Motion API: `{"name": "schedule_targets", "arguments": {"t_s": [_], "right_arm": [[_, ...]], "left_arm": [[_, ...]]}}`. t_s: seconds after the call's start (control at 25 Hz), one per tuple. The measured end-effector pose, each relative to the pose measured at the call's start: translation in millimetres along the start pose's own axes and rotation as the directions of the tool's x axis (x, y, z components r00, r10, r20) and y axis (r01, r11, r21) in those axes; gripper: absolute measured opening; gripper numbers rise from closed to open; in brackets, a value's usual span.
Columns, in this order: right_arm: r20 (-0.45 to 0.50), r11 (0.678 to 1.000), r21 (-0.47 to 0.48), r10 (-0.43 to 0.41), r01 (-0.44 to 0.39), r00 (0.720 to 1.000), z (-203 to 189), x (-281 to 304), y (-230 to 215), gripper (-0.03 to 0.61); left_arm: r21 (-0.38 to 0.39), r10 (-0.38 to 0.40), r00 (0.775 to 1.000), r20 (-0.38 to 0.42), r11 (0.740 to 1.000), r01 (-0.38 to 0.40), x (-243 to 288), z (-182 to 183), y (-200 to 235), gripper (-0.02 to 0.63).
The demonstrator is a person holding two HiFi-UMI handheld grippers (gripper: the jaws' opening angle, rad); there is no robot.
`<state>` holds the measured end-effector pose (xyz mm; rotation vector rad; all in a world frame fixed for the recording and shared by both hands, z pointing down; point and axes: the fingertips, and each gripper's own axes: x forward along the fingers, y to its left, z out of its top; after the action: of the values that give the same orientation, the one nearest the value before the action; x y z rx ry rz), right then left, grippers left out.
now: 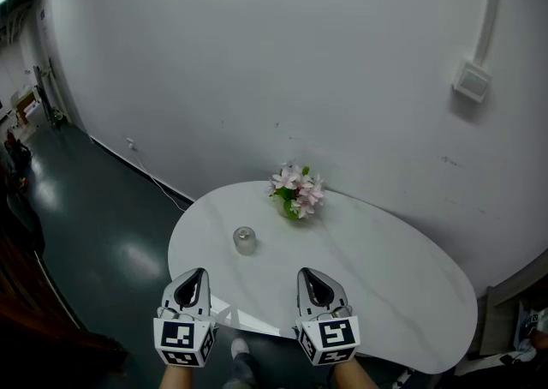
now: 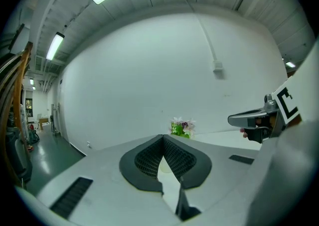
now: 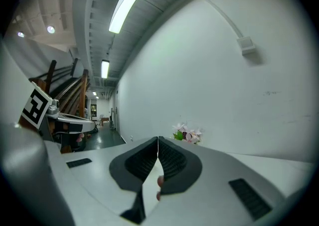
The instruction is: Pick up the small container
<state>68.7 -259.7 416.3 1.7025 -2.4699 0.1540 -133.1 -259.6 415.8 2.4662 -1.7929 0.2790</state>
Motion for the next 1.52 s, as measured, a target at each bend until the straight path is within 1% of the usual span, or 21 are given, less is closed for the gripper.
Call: {"name": "schedule_targets", "arguments": {"t_s": [0.12,0.4,0.52,0.8,1.24,1.4,1.52], "right_arm": [[-0.018,1.0,0.003,-0.002,0.002,1.0,-7.1,16.3,0.8,0.066],[-0.071,1.0,0.013,-0.014,0.015,0.997,-28.7,50.5,-1.5,0.066],[-0.096,1.0,0.022,-0.018,0.02,0.995,-40.4,61.4,-2.2,0.066],[-0.143,0.999,0.038,-0.03,0.035,0.989,-66.3,80.9,-8.0,0.066],[-0.17,0.997,0.052,-0.045,0.055,0.984,-83.4,90.4,-15.1,0.066],[-0.171,0.997,0.052,-0.049,0.059,0.984,-85.1,94.7,-18.2,0.066],[-0.177,0.997,0.053,-0.047,0.058,0.983,-88.1,99.0,-18.1,0.066]], "left_arm": [[-0.022,-0.014,1.0,-0.018,1.0,0.013,16.9,-7.7,6.7,0.011],[-0.018,-0.062,0.996,-0.065,0.998,0.061,53.0,-31.3,14.4,0.011],[-0.015,-0.075,0.992,-0.098,0.997,0.074,64.5,-46.0,17.4,0.011],[-0.039,-0.103,0.983,-0.15,0.994,0.098,86.7,-74.8,19.0,0.011],[-0.05,-0.144,0.976,-0.163,0.989,0.138,107.4,-86.8,13.7,0.012],[-0.042,-0.177,0.97,-0.169,0.984,0.173,117.6,-88.2,5.6,0.012],[-0.041,-0.178,0.971,-0.159,0.984,0.173,124.1,-87.2,5.3,0.015]]}}
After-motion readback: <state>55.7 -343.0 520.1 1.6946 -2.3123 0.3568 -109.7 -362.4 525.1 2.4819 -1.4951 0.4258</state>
